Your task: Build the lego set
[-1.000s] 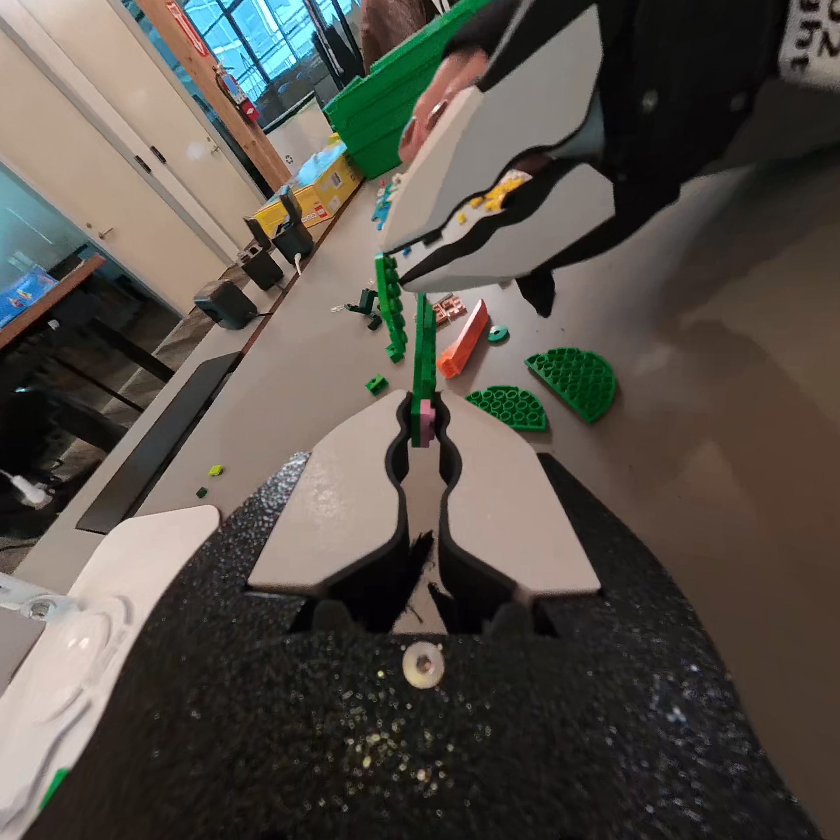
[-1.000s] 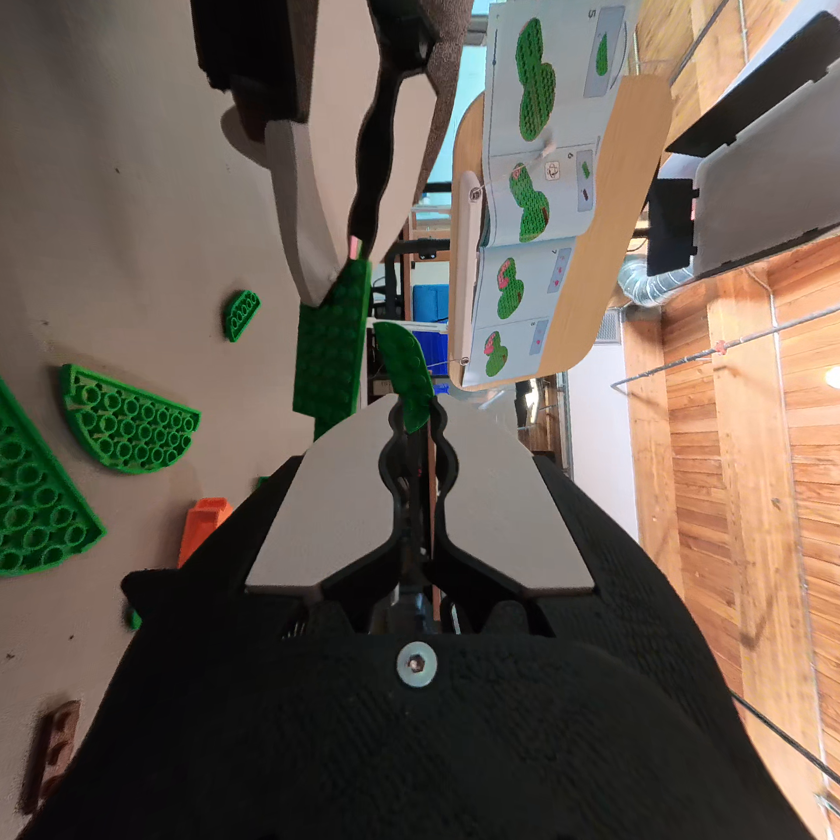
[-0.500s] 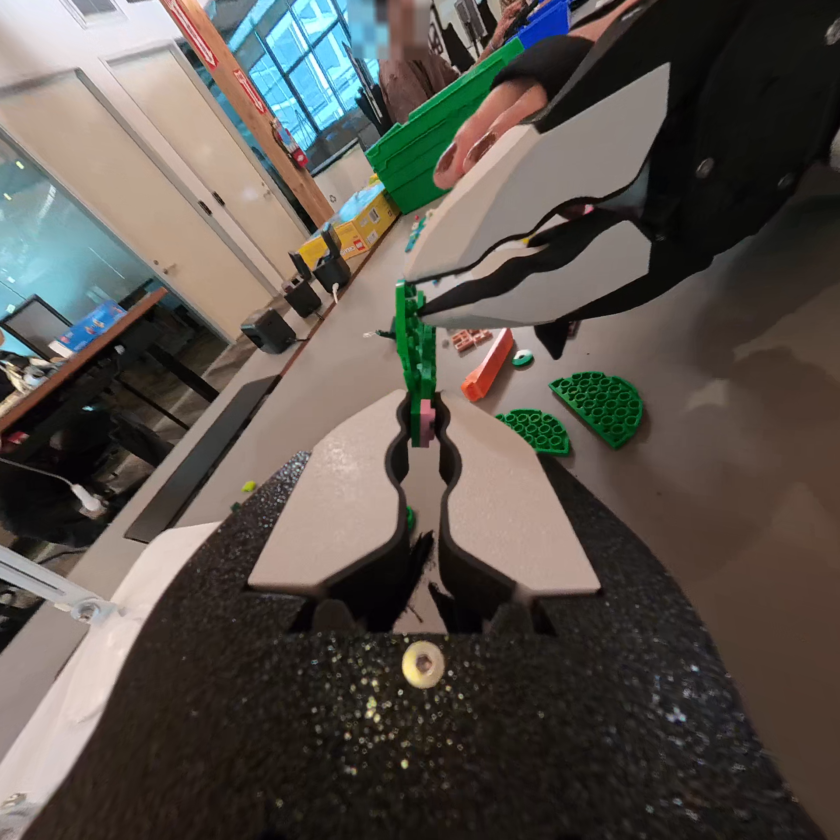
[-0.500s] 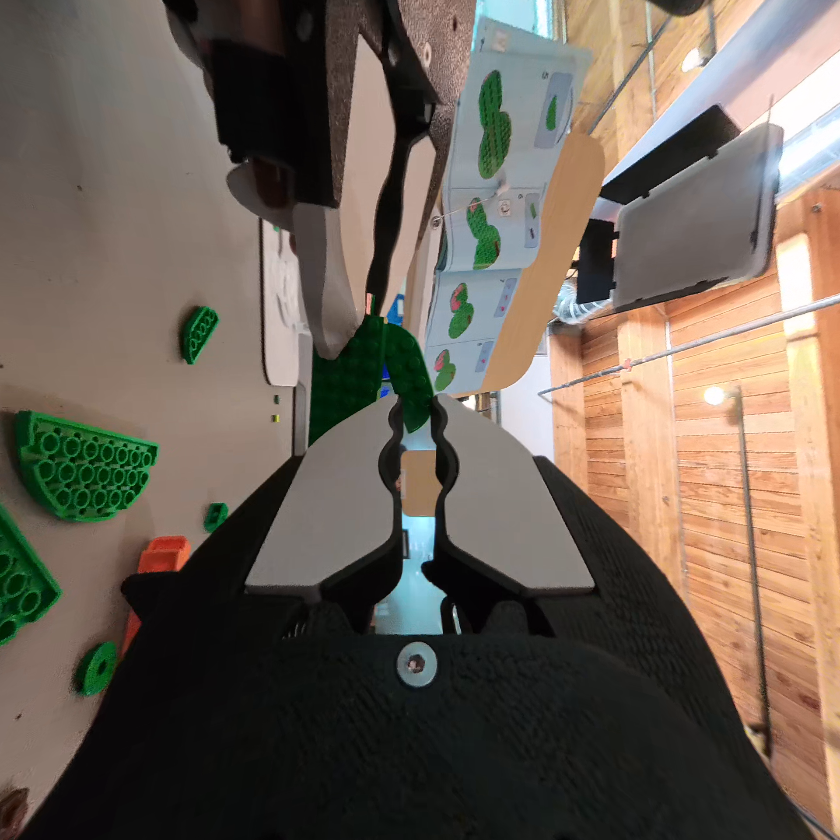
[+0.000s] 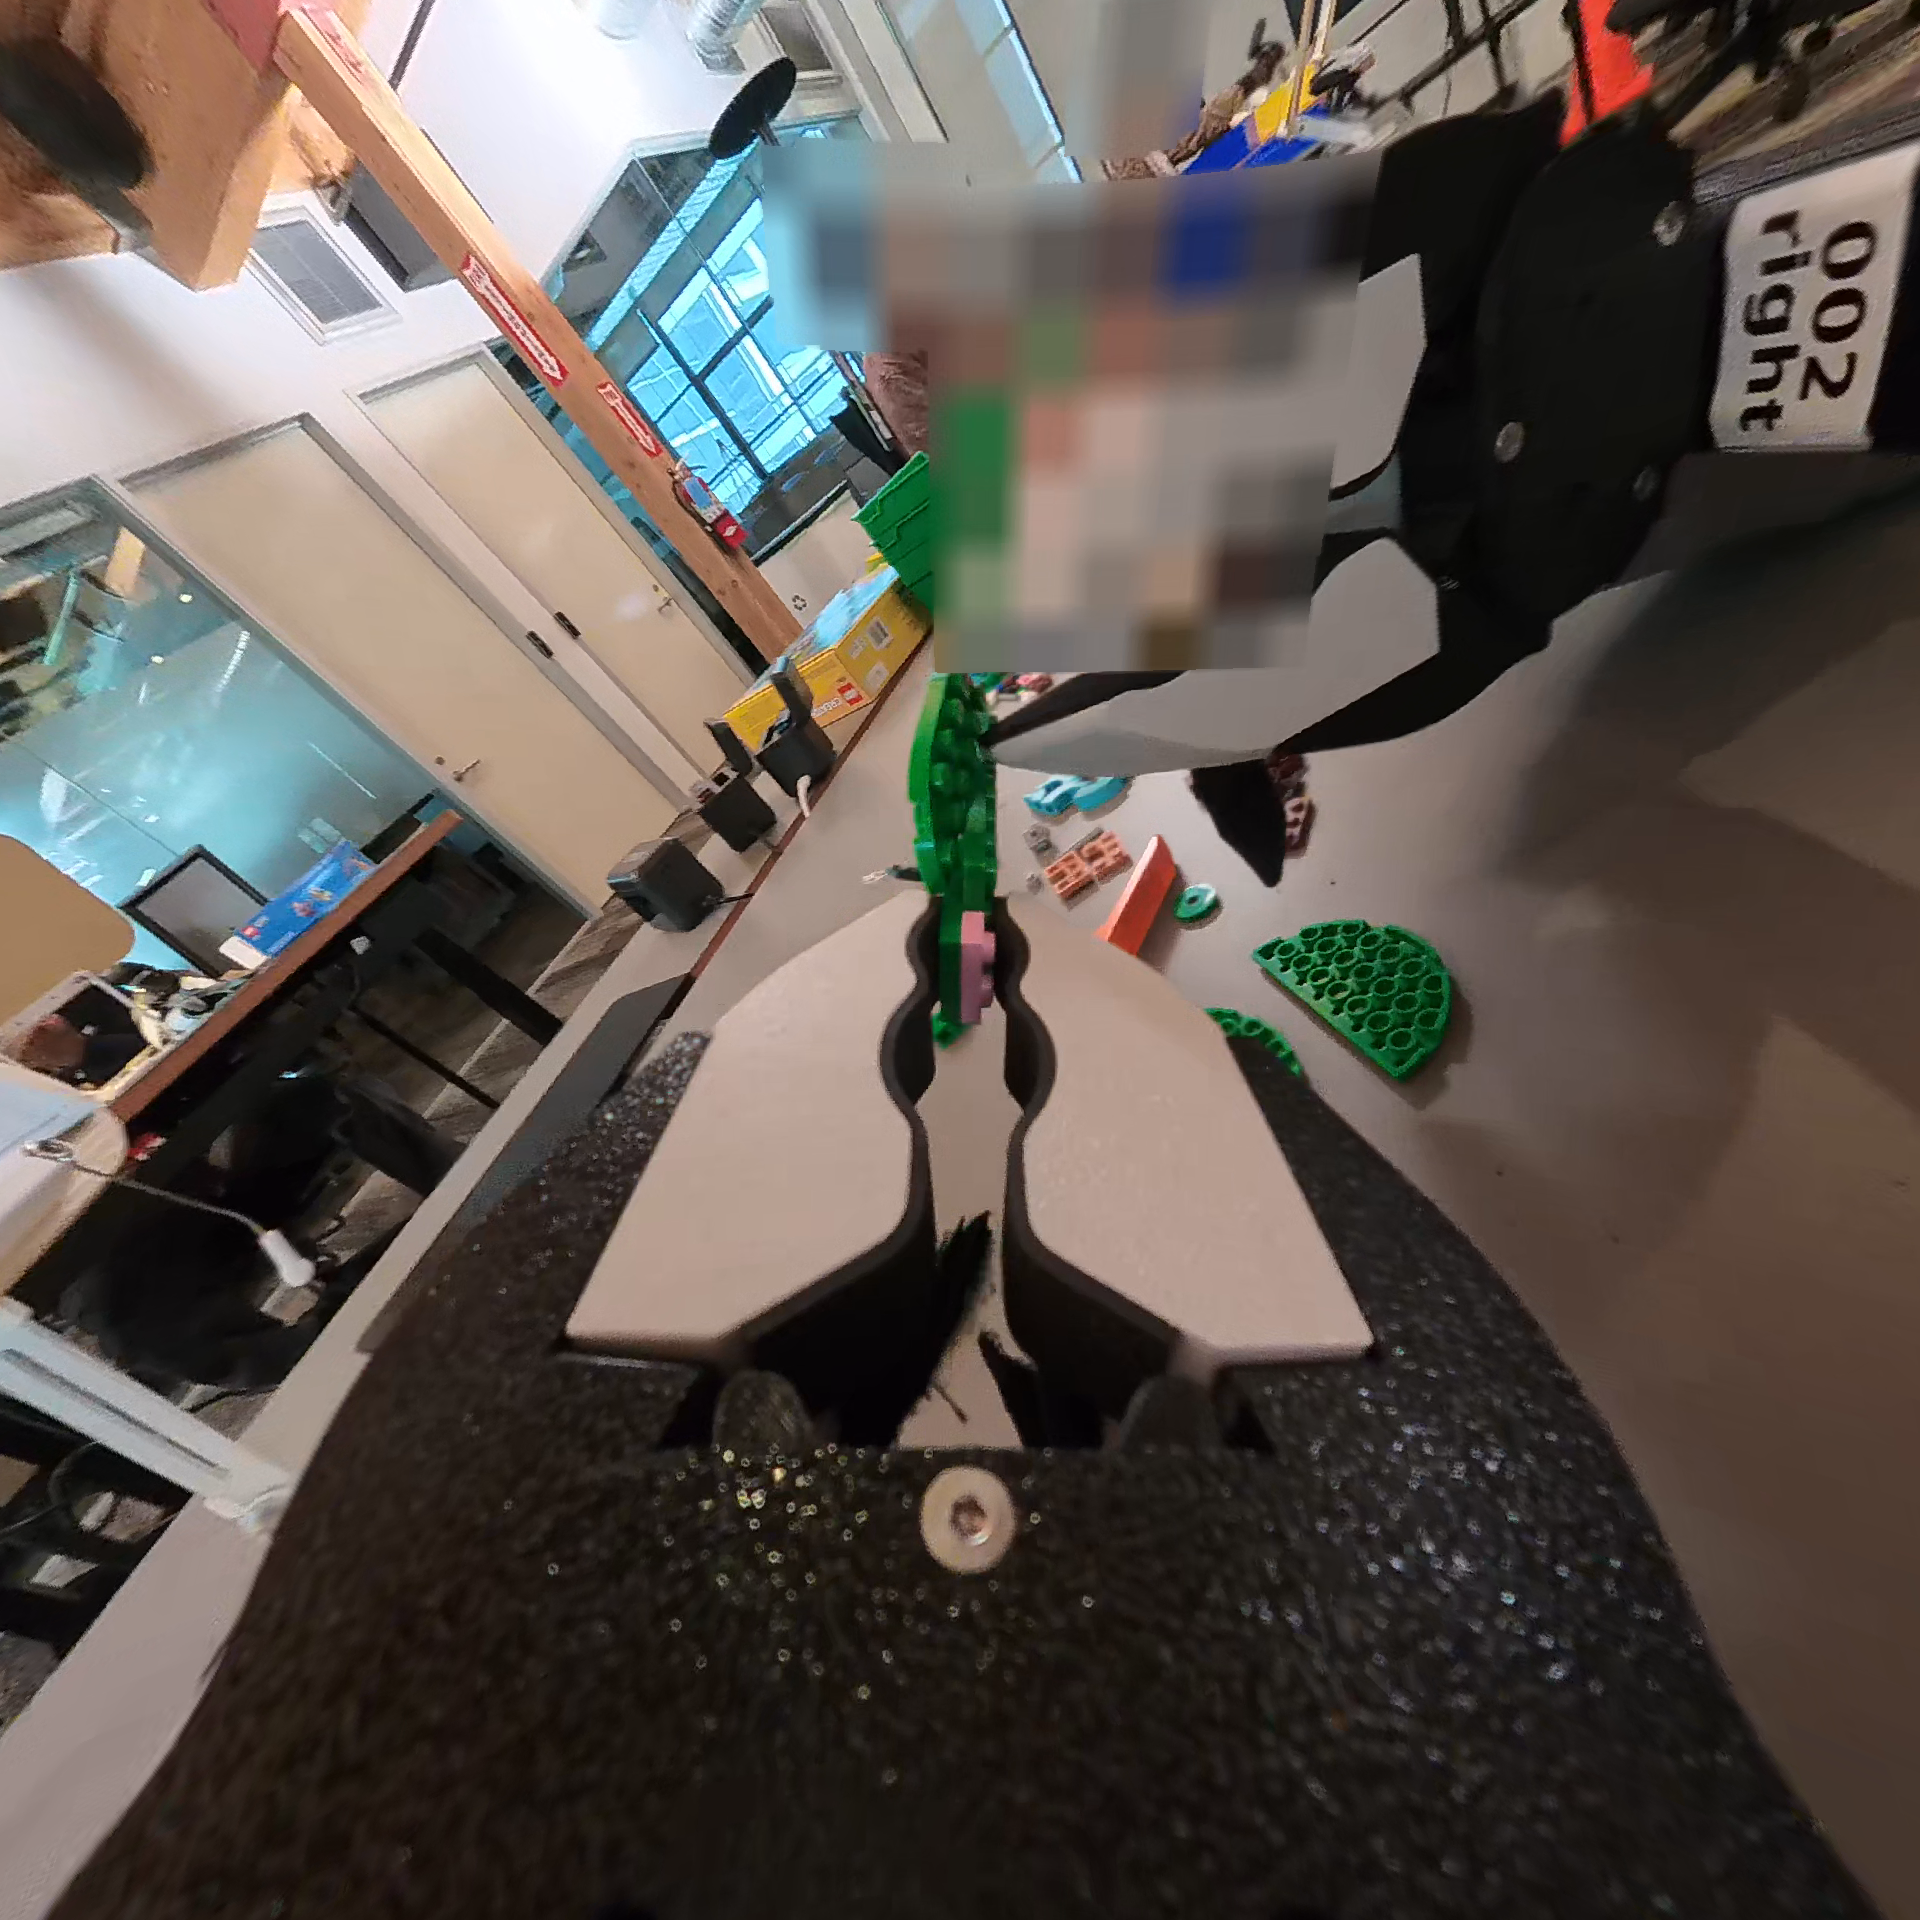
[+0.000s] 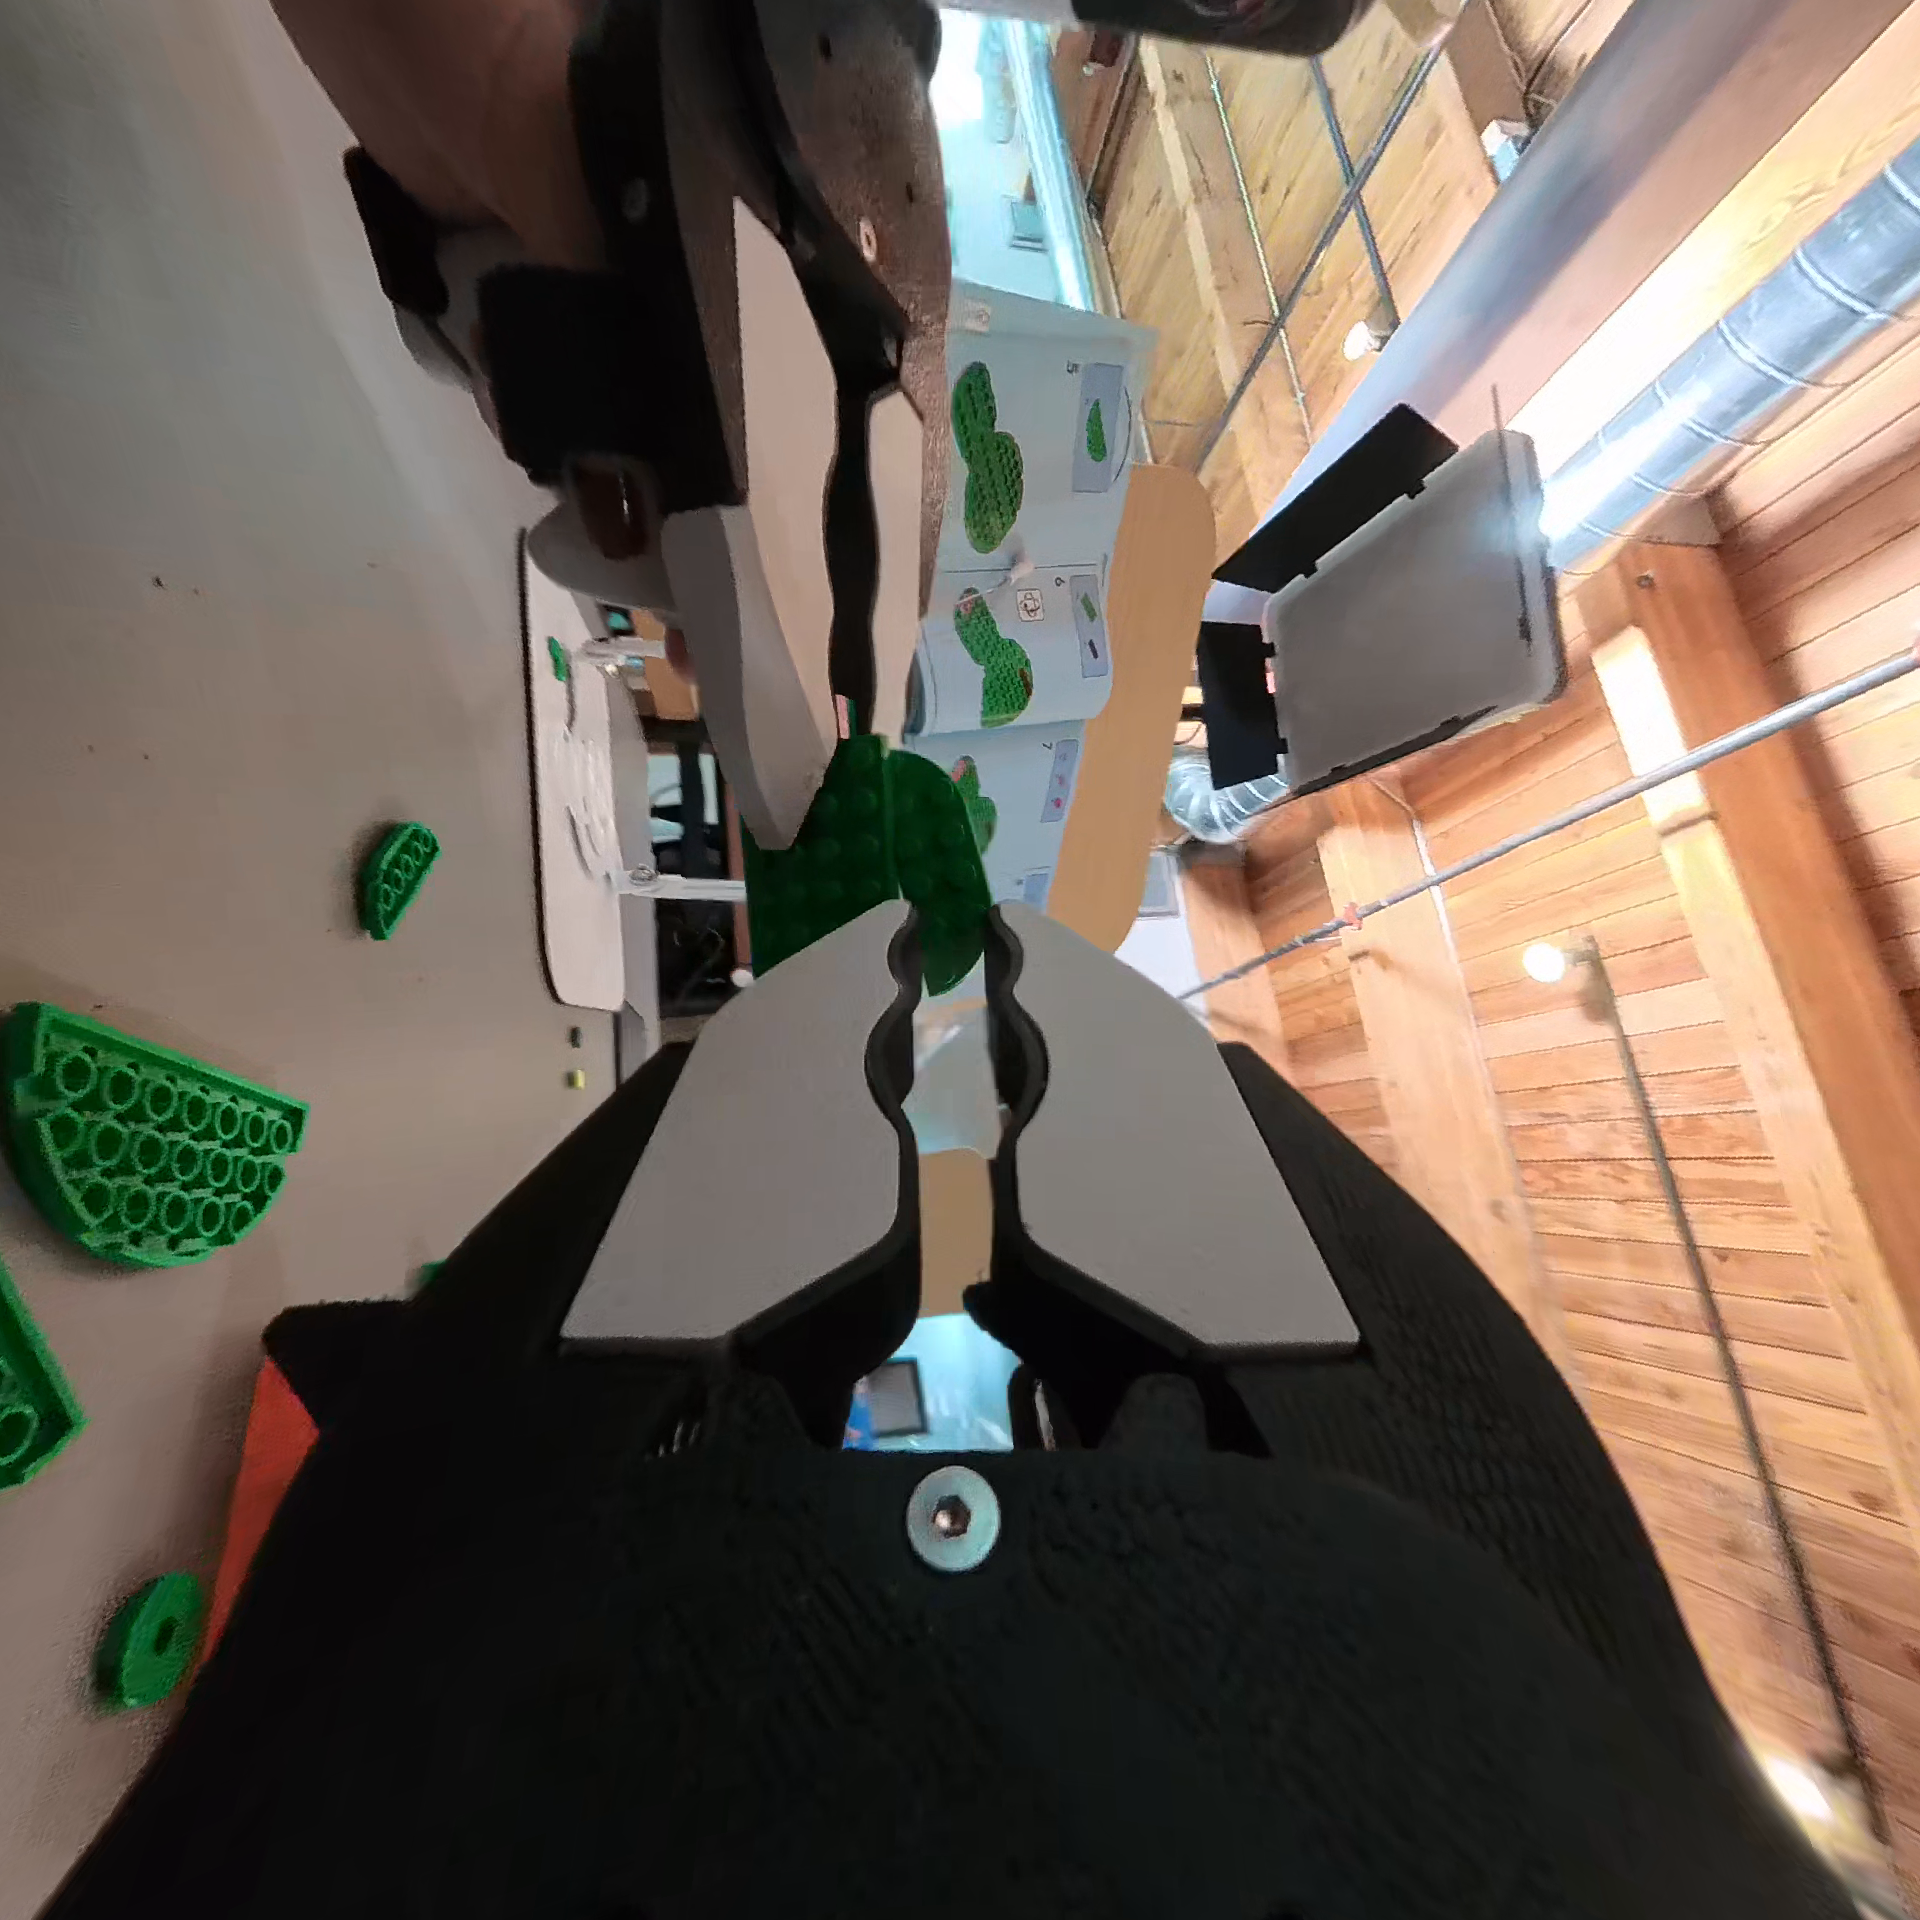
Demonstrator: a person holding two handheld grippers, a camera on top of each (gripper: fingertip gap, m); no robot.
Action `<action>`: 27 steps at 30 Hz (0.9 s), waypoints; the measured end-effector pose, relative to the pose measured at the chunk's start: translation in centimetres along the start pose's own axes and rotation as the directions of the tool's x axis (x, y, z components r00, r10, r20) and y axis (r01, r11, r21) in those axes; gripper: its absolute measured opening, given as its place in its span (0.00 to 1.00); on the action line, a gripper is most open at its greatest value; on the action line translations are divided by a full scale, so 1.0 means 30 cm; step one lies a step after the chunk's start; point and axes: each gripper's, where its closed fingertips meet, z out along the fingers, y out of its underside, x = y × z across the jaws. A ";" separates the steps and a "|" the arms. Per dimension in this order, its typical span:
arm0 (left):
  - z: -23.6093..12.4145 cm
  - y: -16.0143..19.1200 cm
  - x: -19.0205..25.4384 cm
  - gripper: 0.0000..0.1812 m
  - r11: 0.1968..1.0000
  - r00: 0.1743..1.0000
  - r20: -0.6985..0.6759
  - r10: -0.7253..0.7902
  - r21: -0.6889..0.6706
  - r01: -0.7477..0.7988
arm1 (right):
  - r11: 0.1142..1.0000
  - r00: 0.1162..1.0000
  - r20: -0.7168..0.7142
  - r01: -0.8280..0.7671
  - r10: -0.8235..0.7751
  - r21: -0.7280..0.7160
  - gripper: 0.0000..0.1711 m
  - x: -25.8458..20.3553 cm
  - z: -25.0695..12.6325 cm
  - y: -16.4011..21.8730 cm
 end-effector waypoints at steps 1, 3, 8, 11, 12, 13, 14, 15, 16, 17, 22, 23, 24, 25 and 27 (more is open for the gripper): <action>0.000 -0.001 0.004 0.04 1.000 1.000 -0.014 -0.019 0.004 0.019 | 1.000 0.999 0.014 -0.029 0.029 0.008 0.05 0.001 -0.002 -0.001; 0.001 -0.002 0.013 0.04 0.998 0.997 -0.045 -0.060 0.010 0.060 | 0.997 0.996 0.039 -0.076 0.075 0.022 0.05 0.000 -0.004 -0.005; 0.002 0.002 0.031 0.04 0.994 0.989 -0.100 -0.112 0.007 0.114 | 0.992 0.989 0.096 -0.119 0.114 0.050 0.05 -0.011 -0.010 -0.014; 0.002 0.005 0.045 0.04 0.989 0.980 -0.138 -0.143 0.003 0.145 | 0.987 0.980 0.142 -0.148 0.139 0.056 0.05 -0.017 -0.016 -0.014; 0.002 0.004 0.049 0.04 0.988 0.977 -0.149 -0.155 0.004 0.157 | 0.987 0.979 0.150 -0.151 0.142 0.051 0.05 -0.016 -0.017 -0.011; 0.002 0.004 0.051 0.04 0.986 0.974 -0.156 -0.162 0.006 0.165 | 0.987 0.977 0.160 -0.154 0.144 0.050 0.05 -0.016 -0.019 -0.009; 0.002 0.004 0.054 0.04 0.985 0.972 -0.164 -0.169 0.006 0.172 | 0.986 0.973 0.172 -0.162 0.152 0.049 0.05 -0.017 -0.021 -0.008; 0.002 0.003 0.057 0.04 0.984 0.970 -0.172 -0.174 0.006 0.177 | 0.983 0.970 0.183 -0.174 0.162 0.051 0.05 -0.018 -0.023 -0.009; 0.002 0.002 0.059 0.04 0.984 0.969 -0.176 -0.175 0.007 0.179 | 0.981 0.966 0.192 -0.185 0.172 0.053 0.05 -0.018 -0.025 -0.010; 0.003 0.002 0.061 0.04 0.984 0.968 -0.179 -0.176 0.007 0.180 | 0.981 0.964 0.201 -0.189 0.175 0.053 0.05 -0.020 -0.026 -0.010; 0.005 0.005 0.065 0.04 0.982 0.965 -0.185 -0.184 0.006 0.188 | 0.978 0.950 0.248 -0.206 0.191 0.033 0.05 -0.028 -0.030 -0.008; 0.005 0.004 0.065 0.04 0.982 0.966 -0.185 -0.182 0.007 0.186 | 0.978 0.948 0.253 -0.208 0.194 0.031 0.05 -0.028 -0.031 -0.008; 0.005 0.003 0.066 0.04 0.983 0.966 -0.187 -0.180 0.008 0.185 | 0.977 0.946 0.257 -0.211 0.197 0.030 0.05 -0.027 -0.031 -0.009; 0.004 0.001 0.066 0.04 0.983 0.966 -0.186 -0.179 0.009 0.184 | 0.976 0.945 0.259 -0.215 0.201 0.028 0.05 -0.026 -0.031 -0.009; 0.004 -0.002 0.064 0.04 0.984 0.968 -0.183 -0.174 0.014 0.180 | 0.976 0.945 0.258 -0.216 0.202 0.026 0.05 -0.022 -0.031 -0.009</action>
